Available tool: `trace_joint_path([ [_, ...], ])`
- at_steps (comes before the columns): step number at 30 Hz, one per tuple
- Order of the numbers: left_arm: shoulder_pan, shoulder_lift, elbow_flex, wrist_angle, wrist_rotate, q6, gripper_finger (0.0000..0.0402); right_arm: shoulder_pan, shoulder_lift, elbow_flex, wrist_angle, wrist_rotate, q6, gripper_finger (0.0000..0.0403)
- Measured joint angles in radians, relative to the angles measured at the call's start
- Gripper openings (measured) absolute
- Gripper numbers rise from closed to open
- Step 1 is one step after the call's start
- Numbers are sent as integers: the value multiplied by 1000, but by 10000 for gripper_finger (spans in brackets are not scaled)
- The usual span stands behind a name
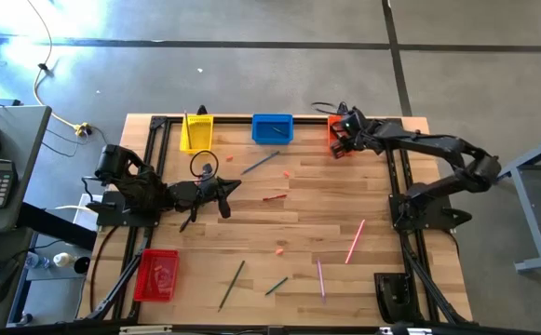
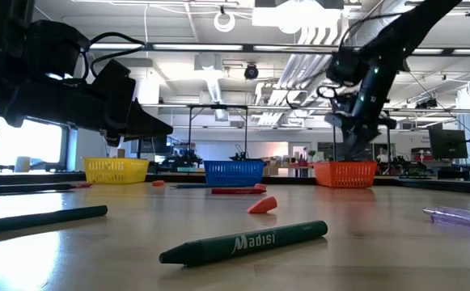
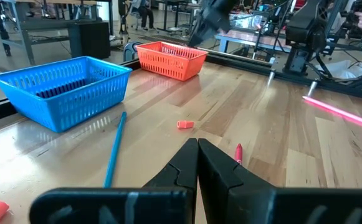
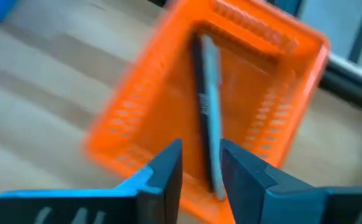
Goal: Sort crayons/erasers/pens/pencils in bins
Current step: Put the green colored pencil into the yellow bin
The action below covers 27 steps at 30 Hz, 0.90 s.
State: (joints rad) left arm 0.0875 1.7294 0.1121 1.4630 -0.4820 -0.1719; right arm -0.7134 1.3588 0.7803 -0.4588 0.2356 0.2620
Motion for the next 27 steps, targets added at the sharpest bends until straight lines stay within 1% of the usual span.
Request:
trace_joint_path([
  [3,0,0,0,0,0,3,0,63,-62,-3,36,0,-18,54],
  [6,0,0,0,-4,3,9,0,132,-120,-48,132,0,-10,14],
  [7,0,0,0,-4,9,9,0,157,-136,-70,175,-1,-9,7],
  [10,0,0,1,-4,32,10,0,237,-166,-147,339,-1,4,10],
  [13,0,0,1,-4,62,20,0,317,-170,-239,515,-3,14,11],
  [17,0,0,25,-38,149,43,0,416,-169,-361,793,-3,-10,2],
  [20,-1,0,77,-106,211,36,0,477,-169,-431,981,-4,-59,4],
  [23,-12,0,150,-226,265,36,0,517,-170,-470,1100,-3,-115,2],
  [27,-38,0,236,-375,284,45,0,543,-170,-484,1158,-3,-178,1],
])
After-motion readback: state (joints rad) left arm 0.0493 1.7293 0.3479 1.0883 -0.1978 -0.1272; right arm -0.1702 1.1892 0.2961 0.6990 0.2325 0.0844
